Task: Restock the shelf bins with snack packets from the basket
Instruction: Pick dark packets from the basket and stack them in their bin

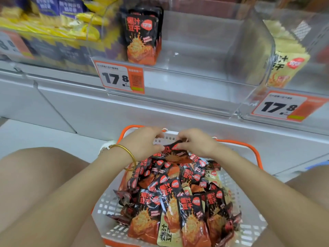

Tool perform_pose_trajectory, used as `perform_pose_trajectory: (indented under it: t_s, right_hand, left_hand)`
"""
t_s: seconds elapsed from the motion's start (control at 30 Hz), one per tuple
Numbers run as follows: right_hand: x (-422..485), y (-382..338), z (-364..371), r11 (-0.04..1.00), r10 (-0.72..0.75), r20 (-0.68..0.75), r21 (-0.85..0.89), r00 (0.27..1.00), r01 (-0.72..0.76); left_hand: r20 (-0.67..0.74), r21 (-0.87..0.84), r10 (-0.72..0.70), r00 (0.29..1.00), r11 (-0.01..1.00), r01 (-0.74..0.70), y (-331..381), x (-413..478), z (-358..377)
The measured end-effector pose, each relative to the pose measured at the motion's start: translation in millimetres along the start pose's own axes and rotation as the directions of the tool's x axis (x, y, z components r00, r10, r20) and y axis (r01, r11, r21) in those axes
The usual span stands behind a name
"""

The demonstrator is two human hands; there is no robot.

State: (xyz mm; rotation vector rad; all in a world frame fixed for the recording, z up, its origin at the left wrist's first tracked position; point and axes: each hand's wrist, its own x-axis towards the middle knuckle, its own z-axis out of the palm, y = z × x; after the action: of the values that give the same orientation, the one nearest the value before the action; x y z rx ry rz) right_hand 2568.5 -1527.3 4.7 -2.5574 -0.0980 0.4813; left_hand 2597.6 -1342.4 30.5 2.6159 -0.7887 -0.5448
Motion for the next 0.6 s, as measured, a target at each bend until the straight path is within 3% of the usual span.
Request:
perform_pose_trajectory:
  t_s: [0.07, 0.17, 0.23, 0.37, 0.47, 0.53, 0.6]
  right_hand:
    - [-15, -16, -25, 0.987, -0.011, -0.046, 0.161, 0.999, 0.018]
    - [-37, -37, -50, 0.881, 0.032, -0.114, 0.473, 0.993, 0.026]
    - [-48, -50, -67, 0.822, 0.03, -0.117, 0.568, 0.993, 0.042]
    - [-57, -92, -110, 0.845, -0.072, -0.137, 0.518, 0.988, 0.133]
    - [-41, -121, -151, 0.837, -0.065, -0.329, 0.496, 0.942, 0.231]
    - [-15, -133, -175, 0.808, -0.001, -0.454, 0.524, 0.891, 0.268]
    - [21, -136, -185, 0.795, 0.049, -0.482, 0.549, 0.875, 0.258]
  left_hand:
    - [-0.016, -0.103, 0.019, 1.0, 0.995, -0.021, 5, -1, -7]
    - [-0.146, -0.199, 0.086, 0.986, 0.973, -0.114, 16, -7, -31]
    - [-0.224, -0.284, 0.121, 0.967, 0.941, -0.183, 23, -16, -57]
    - [-0.462, -0.404, 0.146, 0.875, 0.843, -0.355, 33, -27, -118]
    - [-0.685, -0.444, 0.016, 0.728, 0.784, -0.434, 29, -17, -150]
    - [-0.796, -0.332, -0.039, 0.605, 0.863, -0.381, 15, -7, -160]
    - [-0.815, -0.155, 0.005, 0.579, 0.961, -0.227, -6, 6, -156]
